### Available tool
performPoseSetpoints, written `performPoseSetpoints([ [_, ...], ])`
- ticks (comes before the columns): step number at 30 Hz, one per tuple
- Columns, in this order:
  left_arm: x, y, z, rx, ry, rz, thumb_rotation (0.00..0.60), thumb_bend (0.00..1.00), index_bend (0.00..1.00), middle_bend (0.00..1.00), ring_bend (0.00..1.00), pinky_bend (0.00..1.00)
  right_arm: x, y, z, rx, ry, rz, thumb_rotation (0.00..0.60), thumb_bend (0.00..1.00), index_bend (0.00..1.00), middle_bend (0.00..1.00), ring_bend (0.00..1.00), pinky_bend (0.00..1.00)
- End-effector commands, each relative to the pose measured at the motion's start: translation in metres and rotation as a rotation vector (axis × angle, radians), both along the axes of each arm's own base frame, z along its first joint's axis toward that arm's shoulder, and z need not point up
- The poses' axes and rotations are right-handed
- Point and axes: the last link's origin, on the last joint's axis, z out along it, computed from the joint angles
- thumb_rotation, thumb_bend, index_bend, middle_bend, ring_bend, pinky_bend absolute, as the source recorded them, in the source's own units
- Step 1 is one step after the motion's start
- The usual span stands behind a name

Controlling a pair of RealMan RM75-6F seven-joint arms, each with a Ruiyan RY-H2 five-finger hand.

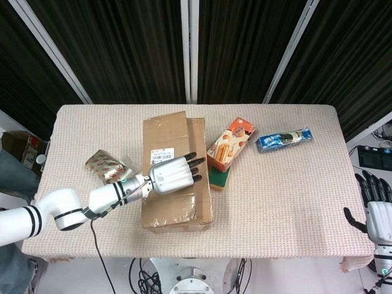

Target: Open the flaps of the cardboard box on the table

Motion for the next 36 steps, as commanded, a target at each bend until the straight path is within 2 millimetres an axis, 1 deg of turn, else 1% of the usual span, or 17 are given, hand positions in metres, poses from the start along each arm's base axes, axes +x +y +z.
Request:
performPoseSetpoints([
  [1,0.002,-0.001,0.006,0.012,-0.007,0.0,0.6,0.83,0.33,0.43,0.1,0.21,0.0,-0.001,0.0,0.001,0.001,-0.001,0.6,0.22,0.0,0.0,0.0,0.0],
  [7,-0.003,0.001,0.024,0.052,-0.006,0.02,0.6,0.83,0.33,0.44,0.1,0.21,0.001,0.0,0.0,0.004,0.0,0.004,0.6,0.22,0.0,0.0,0.0,0.0],
  [10,-0.009,0.001,0.033,0.074,-0.01,0.042,0.6,0.84,0.33,0.44,0.1,0.21,0.001,0.001,-0.002,0.01,0.0,0.003,0.6,0.22,0.0,0.0,0.0,0.0],
  [15,-0.019,-0.002,0.054,0.104,-0.041,0.088,0.6,0.84,0.33,0.44,0.1,0.21,0.007,-0.002,-0.005,0.018,0.004,0.019,0.6,0.22,0.0,0.0,0.0,0.0],
  [20,-0.035,-0.004,0.075,0.113,-0.103,0.174,0.6,0.84,0.33,0.44,0.1,0.21,0.013,-0.005,-0.01,0.031,0.011,0.036,0.6,0.22,0.0,0.0,0.0,0.0],
  [28,-0.057,-0.008,0.111,0.156,-0.172,0.225,0.6,0.84,0.32,0.42,0.1,0.21,0.021,-0.008,-0.016,0.045,0.023,0.049,0.6,0.22,0.0,0.0,0.0,0.0],
  [32,-0.068,-0.011,0.124,0.167,-0.192,0.239,0.6,0.84,0.32,0.42,0.1,0.21,0.024,-0.01,-0.018,0.05,0.028,0.052,0.6,0.22,0.0,0.0,0.0,0.0],
  [36,-0.078,-0.013,0.132,0.179,-0.2,0.253,0.6,0.84,0.32,0.42,0.1,0.21,0.026,-0.011,-0.021,0.057,0.032,0.055,0.6,0.22,0.0,0.0,0.0,0.0],
])
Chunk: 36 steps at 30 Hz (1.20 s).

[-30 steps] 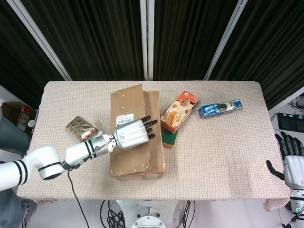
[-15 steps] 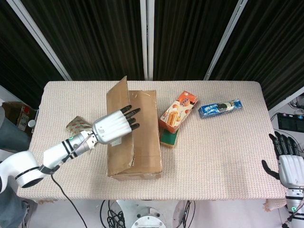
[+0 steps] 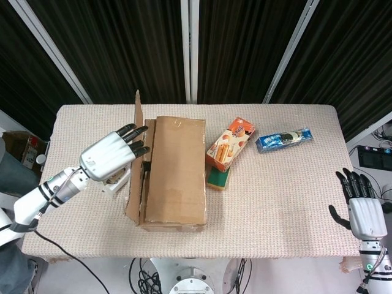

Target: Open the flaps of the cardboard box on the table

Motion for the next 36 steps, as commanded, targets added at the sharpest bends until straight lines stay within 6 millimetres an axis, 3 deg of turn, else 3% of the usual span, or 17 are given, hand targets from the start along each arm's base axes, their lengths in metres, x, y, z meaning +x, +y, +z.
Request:
performPoseSetpoints([
  [1,-0.008,-0.001,0.007,0.013,-0.006,0.011,0.6,0.84,0.32,0.42,0.1,0.21,0.002,-0.001,-0.002,0.005,0.001,0.003,0.6,0.22,0.0,0.0,0.0,0.0],
  [10,-0.038,-0.005,0.025,0.053,-0.035,0.085,0.6,0.83,0.31,0.41,0.1,0.21,0.004,-0.001,-0.004,0.014,0.007,0.003,0.6,0.22,0.0,0.0,0.0,0.0],
  [15,-0.077,-0.013,0.033,0.077,-0.048,0.197,0.6,0.83,0.31,0.41,0.1,0.21,0.005,0.0,-0.003,0.015,0.007,0.008,0.6,0.22,0.0,0.0,0.0,0.0],
  [22,-0.126,-0.024,0.064,0.187,-0.126,0.329,0.6,0.83,0.31,0.41,0.12,0.21,0.016,-0.006,-0.001,0.031,0.039,0.065,0.6,0.22,0.0,0.0,0.0,0.0],
  [24,-0.14,-0.03,0.071,0.214,-0.152,0.366,0.6,0.82,0.31,0.4,0.13,0.21,0.027,-0.012,0.002,0.031,0.059,0.111,0.6,0.22,0.0,0.0,0.0,0.0],
  [26,-0.156,-0.038,0.073,0.236,-0.19,0.422,0.6,0.73,0.31,0.4,0.14,0.22,0.048,-0.024,0.004,0.038,0.081,0.191,0.6,0.22,0.0,0.0,0.0,0.0],
  [30,-0.188,-0.058,0.068,0.272,-0.228,0.561,0.6,0.34,0.31,0.37,0.17,0.23,0.093,-0.05,0.003,0.105,0.097,0.328,0.6,0.23,0.0,0.0,0.0,0.0],
  [34,-0.213,-0.078,0.059,0.316,-0.285,0.67,0.6,0.14,0.3,0.35,0.17,0.23,0.152,-0.085,-0.004,0.195,0.112,0.471,0.6,0.3,0.0,0.0,0.0,0.0],
  [36,-0.223,-0.087,0.055,0.326,-0.316,0.716,0.6,0.09,0.3,0.34,0.17,0.23,0.184,-0.103,-0.01,0.245,0.134,0.535,0.6,0.38,0.0,0.0,0.0,0.0],
])
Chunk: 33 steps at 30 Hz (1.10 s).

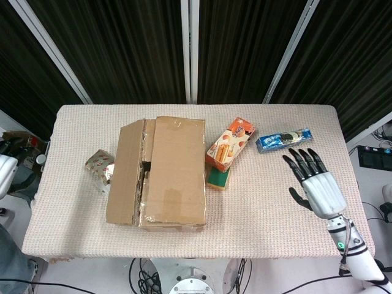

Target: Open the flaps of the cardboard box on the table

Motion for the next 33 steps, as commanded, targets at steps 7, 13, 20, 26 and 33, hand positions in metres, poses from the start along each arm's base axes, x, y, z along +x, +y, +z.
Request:
performPoseSetpoints([
  [7,-0.033,-0.039,-0.014,0.031,-0.035,0.114,0.489,0.05,0.2,0.28,0.17,0.23,0.166,-0.078,-0.037,0.241,0.164,0.308,0.6,0.81,0.0,0.01,0.0,0.0],
  [13,-0.035,-0.046,-0.021,0.039,-0.055,0.095,0.465,0.05,0.2,0.27,0.17,0.23,0.226,-0.088,-0.061,0.297,0.219,0.399,0.6,1.0,0.0,0.05,0.0,0.0],
  [20,-0.035,-0.046,-0.021,0.039,-0.06,0.083,0.464,0.05,0.19,0.27,0.16,0.23,0.261,-0.082,-0.089,0.351,0.279,0.447,0.6,1.0,0.15,0.14,0.0,0.0],
  [26,-0.036,-0.047,-0.02,0.041,-0.072,0.081,0.46,0.05,0.19,0.27,0.16,0.23,0.271,-0.079,-0.112,0.368,0.351,0.444,0.6,1.0,0.21,0.19,0.0,0.0],
  [33,-0.037,-0.049,-0.021,0.039,-0.076,0.081,0.457,0.05,0.19,0.27,0.16,0.23,0.278,-0.078,-0.129,0.375,0.387,0.434,0.6,1.0,0.23,0.2,0.0,0.0],
])
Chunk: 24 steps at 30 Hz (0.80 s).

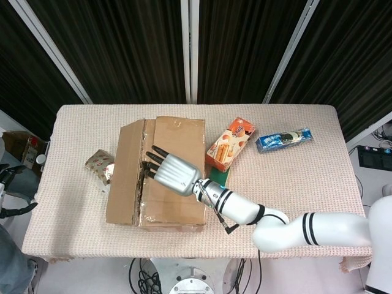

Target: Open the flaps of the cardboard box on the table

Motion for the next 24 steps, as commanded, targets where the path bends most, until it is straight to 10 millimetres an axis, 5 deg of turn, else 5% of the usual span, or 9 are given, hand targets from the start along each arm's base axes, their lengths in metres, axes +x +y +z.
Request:
performPoseSetpoints([
  [1,0.0,0.0,0.0,0.001,-0.001,0.0,0.458,0.05,0.19,0.27,0.16,0.23,0.002,0.0,-0.008,0.002,0.013,-0.004,0.6,1.0,0.23,0.2,0.0,0.0],
  [24,-0.005,-0.004,0.006,0.0,0.006,0.015,0.457,0.05,0.19,0.27,0.16,0.23,0.01,-0.001,-0.034,0.044,0.044,-0.014,0.6,1.0,0.23,0.2,0.0,0.0],
])
